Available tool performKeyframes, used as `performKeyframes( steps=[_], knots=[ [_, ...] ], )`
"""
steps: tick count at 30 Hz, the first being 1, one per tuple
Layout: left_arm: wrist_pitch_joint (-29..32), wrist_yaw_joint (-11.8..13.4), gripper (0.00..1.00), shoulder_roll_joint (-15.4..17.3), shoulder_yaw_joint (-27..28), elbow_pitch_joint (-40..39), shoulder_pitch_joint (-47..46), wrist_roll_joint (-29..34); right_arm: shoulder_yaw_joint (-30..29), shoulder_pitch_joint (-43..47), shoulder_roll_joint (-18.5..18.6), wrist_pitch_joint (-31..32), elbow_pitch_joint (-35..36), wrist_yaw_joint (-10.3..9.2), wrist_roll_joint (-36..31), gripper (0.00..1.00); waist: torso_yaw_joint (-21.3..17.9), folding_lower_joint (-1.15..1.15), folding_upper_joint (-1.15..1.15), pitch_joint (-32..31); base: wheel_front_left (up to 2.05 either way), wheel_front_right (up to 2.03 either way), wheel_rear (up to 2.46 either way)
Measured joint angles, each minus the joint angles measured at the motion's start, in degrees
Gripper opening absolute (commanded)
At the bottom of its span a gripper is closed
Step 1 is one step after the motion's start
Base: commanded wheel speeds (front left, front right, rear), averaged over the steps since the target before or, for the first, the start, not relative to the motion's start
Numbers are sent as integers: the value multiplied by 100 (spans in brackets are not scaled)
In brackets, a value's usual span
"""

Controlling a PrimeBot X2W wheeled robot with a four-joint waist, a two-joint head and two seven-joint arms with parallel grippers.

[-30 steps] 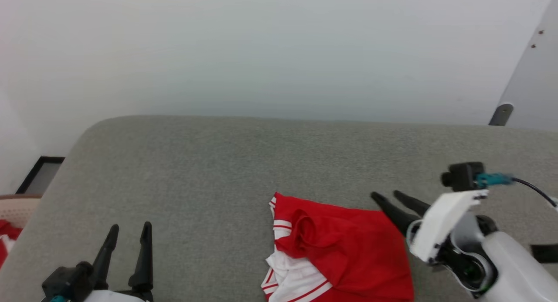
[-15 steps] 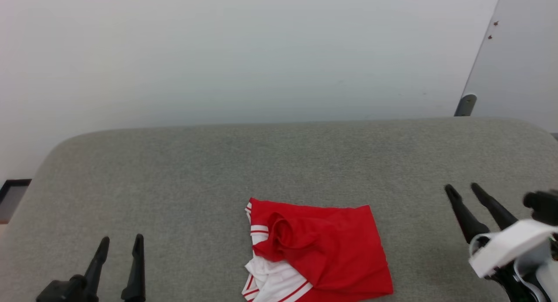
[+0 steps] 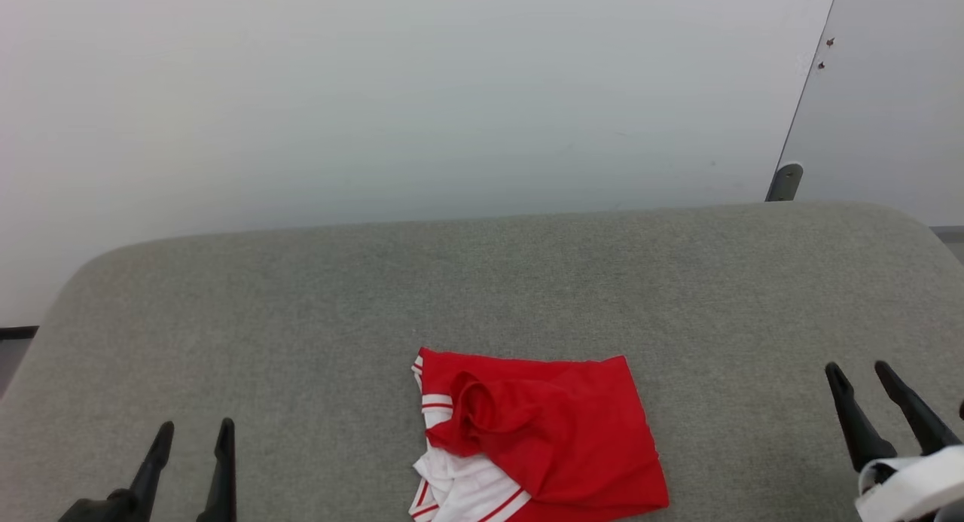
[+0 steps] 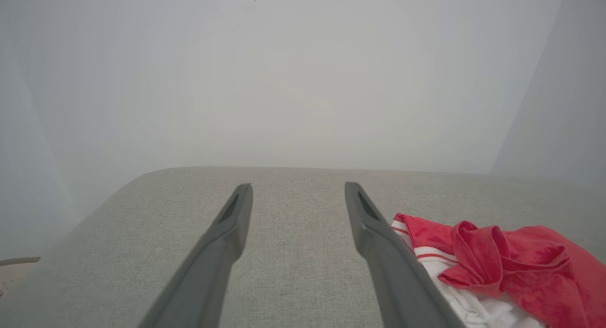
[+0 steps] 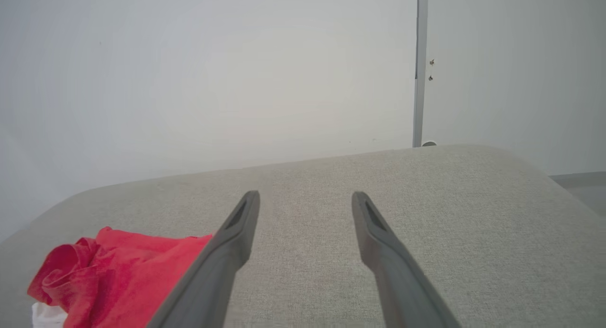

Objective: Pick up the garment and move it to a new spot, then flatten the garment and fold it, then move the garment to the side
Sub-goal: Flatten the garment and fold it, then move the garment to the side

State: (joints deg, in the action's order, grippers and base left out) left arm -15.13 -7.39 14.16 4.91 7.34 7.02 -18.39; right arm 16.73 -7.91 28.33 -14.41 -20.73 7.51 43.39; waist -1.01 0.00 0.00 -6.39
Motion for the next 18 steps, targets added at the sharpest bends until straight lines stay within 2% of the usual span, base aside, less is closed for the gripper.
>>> performKeyframes(
  steps=[10,18],
  knots=[
    [0,0,100,43,52,-48,69,29,-739,743,-316,-49,448,0,-601,100,74,0,0,-29,0,0,0],
    [0,0,100,57,87,-70,150,85,-905,1014,-514,-46,654,0,-861,100,91,0,0,-17,0,0,0]
  ],
)
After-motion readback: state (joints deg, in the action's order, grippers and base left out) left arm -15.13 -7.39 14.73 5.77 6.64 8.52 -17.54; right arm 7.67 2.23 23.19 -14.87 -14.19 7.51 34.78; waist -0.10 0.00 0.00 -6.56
